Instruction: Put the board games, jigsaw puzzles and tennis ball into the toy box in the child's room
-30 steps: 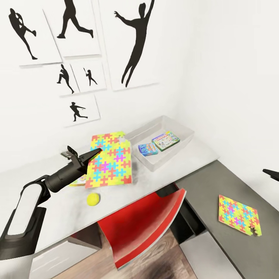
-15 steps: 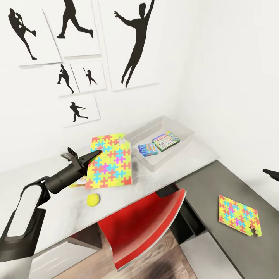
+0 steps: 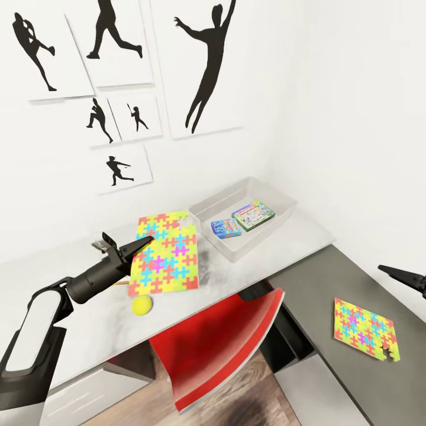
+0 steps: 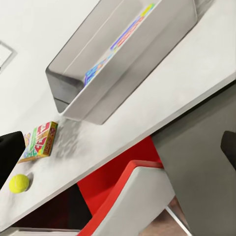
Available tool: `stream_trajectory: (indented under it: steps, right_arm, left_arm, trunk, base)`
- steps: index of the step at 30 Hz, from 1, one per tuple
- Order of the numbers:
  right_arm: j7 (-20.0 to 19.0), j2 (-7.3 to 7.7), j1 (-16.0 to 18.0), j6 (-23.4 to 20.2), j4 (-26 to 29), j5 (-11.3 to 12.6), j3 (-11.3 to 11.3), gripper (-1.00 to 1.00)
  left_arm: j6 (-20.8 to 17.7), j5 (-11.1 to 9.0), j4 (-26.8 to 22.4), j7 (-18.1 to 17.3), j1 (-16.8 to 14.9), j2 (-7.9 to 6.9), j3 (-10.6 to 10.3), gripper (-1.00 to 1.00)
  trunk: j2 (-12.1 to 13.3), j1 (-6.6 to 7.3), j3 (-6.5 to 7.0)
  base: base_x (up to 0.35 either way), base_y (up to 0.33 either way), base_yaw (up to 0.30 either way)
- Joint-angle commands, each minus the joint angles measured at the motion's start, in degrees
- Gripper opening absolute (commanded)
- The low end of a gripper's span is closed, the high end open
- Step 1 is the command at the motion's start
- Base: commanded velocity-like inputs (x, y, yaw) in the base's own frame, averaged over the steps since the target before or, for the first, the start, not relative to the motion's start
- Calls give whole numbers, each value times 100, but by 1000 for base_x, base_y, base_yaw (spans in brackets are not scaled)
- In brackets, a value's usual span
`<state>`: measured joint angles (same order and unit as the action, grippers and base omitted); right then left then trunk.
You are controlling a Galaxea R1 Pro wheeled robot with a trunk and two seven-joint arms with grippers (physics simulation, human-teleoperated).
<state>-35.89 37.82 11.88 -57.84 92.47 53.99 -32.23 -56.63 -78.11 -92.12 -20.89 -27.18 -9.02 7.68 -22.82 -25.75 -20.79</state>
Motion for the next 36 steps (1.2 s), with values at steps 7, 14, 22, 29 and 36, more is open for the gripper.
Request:
stream_trajectory:
  steps: [7, 14, 22, 29, 36]
  right_arm:
    - [-51, -9, 1, 9, 4, -28, 46, 100]
    - [-58, -17, -2, 39, 3, -29, 78, 100]
    - [-58, -18, -2, 59, 4, -29, 112, 100]
    - [-58, -20, -2, 63, 3, -29, 122, 100]
    - [-166, -15, -7, 24, 6, -17, 163, 100]
  left_arm:
    - [-19, 30, 1, -42, 2, -3, 7, -100]
    - [-17, 29, 1, -45, 2, -3, 6, -100]
    - [-20, 28, 1, -33, -7, 1, 4, -100]
    - [-23, 27, 1, -17, -50, 25, -29, -100]
    - [-34, 19, 6, 108, -215, 121, -437, -100]
  trunk:
    - [-10, -3, -9]
    - [-10, -3, -9]
    - [-10, -3, -9]
    - [-10, -3, -9]
    - [-10, -3, -9]
  base:
    - [152, 0, 0]
    - [154, 0, 0]
    - [17, 0, 0]
    - [2, 0, 0]
    - [0, 0, 0]
